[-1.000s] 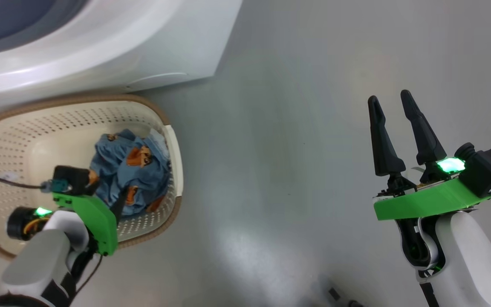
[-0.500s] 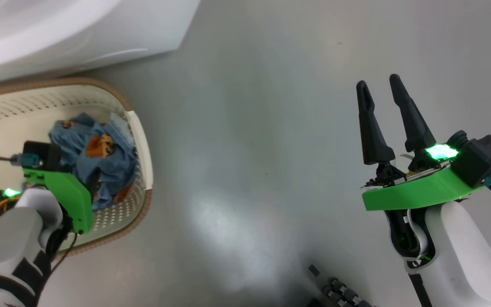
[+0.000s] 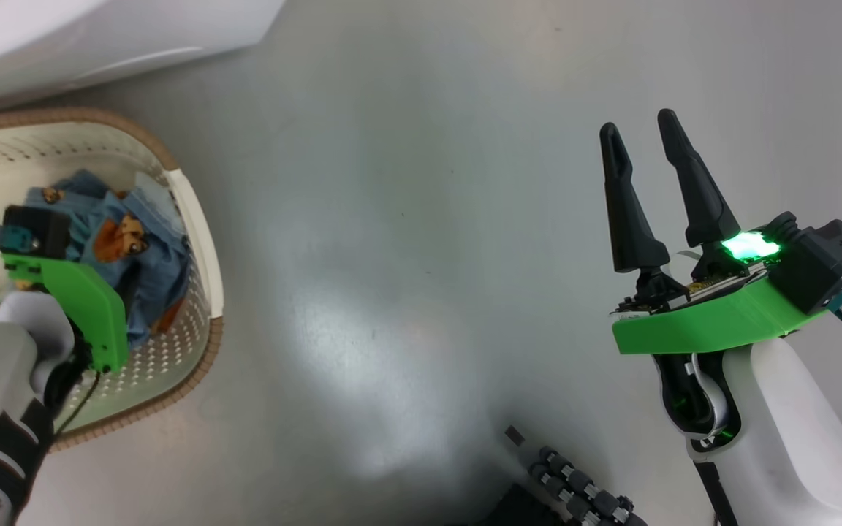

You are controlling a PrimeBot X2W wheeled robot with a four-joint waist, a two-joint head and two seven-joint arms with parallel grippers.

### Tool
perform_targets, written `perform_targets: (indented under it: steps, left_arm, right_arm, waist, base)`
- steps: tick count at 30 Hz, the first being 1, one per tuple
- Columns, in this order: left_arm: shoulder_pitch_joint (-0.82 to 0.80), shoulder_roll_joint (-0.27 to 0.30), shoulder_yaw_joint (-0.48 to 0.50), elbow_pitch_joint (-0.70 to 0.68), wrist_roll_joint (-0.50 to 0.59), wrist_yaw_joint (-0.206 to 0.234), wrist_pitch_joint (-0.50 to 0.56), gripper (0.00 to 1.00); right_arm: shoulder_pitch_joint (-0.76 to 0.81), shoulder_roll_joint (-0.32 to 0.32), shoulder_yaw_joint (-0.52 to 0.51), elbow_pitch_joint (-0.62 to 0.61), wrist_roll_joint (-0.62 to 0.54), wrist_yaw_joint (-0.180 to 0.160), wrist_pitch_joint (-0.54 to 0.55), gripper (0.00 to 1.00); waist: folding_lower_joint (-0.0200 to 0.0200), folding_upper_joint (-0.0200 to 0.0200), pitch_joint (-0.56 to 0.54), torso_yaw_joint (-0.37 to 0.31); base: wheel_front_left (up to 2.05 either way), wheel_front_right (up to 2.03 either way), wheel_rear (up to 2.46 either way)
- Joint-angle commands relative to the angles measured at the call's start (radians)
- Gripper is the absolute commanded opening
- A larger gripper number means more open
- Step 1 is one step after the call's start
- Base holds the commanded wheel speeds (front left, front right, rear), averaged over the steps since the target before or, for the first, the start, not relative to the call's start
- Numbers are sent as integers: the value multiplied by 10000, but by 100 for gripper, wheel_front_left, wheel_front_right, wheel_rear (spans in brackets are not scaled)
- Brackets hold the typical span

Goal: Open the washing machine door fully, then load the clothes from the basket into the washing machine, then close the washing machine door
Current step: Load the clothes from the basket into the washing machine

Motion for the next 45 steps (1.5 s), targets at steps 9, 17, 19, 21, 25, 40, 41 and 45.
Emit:
perform_targets:
  steps: [9, 17, 19, 21, 25, 40, 41, 45]
  left_arm:
    - [-602, 566, -343, 238, -473, 6, 255, 100]
    - [-732, 458, -670, 401, -789, 6, 291, 4]
    - [-719, 440, -749, 360, -890, 6, 237, 0]
    - [-678, 408, -809, 326, -1013, 6, 128, 0]
    - [-554, 286, -846, 386, -1300, 6, -165, 0]
    - [471, -246, -732, 346, -2250, 6, -2491, 0]
    - [555, -271, -720, 334, -2306, 6, -2687, 0]
    - [900, -356, -755, 216, -2426, 6, -3201, 0]
  right_arm:
    - [16, 45, 398, -305, 53, 56, -78, 100]
    - [60, 53, 434, -306, 24, 56, -78, 100]
    - [55, 54, 429, -291, -5, 56, -78, 100]
    - [60, 55, 417, -278, -22, 56, -78, 100]
    - [58, 52, 384, -229, -56, 56, -78, 100]
    - [577, -526, -37, 28, -101, 56, -78, 100]
    - [636, -573, -63, 54, -102, 56, -78, 100]
    - [879, -771, -111, 116, -109, 56, -78, 100]
  waist:
    - [0, 0, 526, -241]
    - [0, 0, 485, -270]
    - [0, 0, 415, -237]
    - [0, 0, 309, -178]
    - [0, 0, -2, -11]
    - [0, 0, -1983, 1010]
    - [0, 0, -2130, 1088]
    - [0, 0, -2724, 1391]
  base:
    - [0, 0, 0]
    - [0, 0, 0]
    - [0, 0, 0]
    - [0, 0, 0]
    - [0, 0, 0]
    - [0, 0, 0]
    - [0, 0, 0]
    - [0, 0, 0]
